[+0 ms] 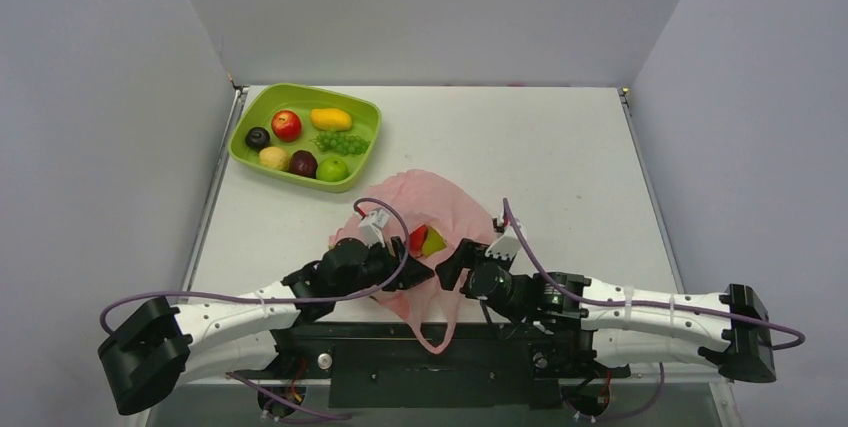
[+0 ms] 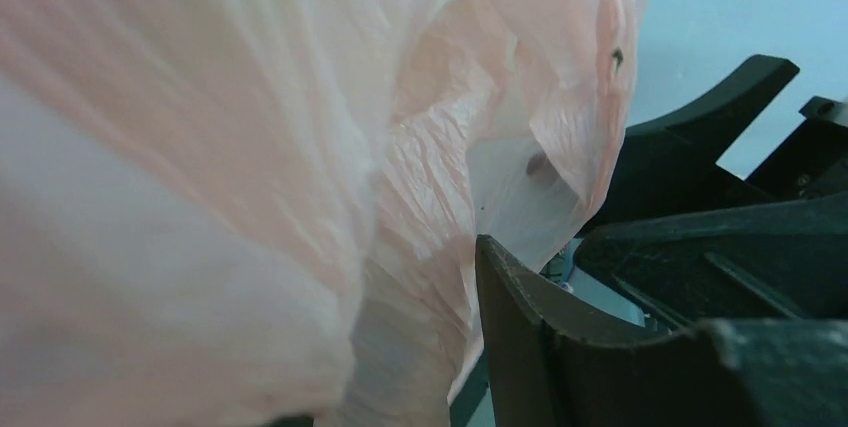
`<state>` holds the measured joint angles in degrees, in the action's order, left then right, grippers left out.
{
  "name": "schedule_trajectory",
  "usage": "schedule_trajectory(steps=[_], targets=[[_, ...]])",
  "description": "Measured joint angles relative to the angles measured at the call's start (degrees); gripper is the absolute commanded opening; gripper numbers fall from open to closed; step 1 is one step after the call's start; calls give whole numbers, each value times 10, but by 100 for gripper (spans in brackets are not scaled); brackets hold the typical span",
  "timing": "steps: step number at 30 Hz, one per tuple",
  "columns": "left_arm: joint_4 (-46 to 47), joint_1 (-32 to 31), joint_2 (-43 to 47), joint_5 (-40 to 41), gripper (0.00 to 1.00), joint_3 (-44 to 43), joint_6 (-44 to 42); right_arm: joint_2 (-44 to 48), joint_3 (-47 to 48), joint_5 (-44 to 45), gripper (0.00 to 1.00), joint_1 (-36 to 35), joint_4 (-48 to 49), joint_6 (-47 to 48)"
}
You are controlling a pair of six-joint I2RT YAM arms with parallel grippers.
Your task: Take the fake fruits out of the plastic bag
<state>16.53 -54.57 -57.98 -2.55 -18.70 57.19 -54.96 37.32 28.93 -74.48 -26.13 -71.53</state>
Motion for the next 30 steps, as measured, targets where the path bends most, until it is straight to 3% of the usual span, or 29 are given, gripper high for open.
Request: schedule_trajectory(steps=[7,19,21,23,24,26,30], targets=[[54,0,-17,-56,38,19,16,-48,29,81,72,-3,3,-80],[82,0,-20,-100,38,21,18,-200,97,130,69,19,-44,-110],[90,0,-21,-101,42,25,18,-219,102,129,63,25,-43,-107],[91,0,-19,-101,48,29,18,-229,101,124,48,30,-43,-101],[88,0,-16,-101,52,31,18,-230,99,120,28,33,-42,-95],[66,1,6,-94,59,32,15,-226,90,115,2,33,-33,-79],[5,14,80,-75,73,31,2,-183,19,88,0,31,47,-17]])
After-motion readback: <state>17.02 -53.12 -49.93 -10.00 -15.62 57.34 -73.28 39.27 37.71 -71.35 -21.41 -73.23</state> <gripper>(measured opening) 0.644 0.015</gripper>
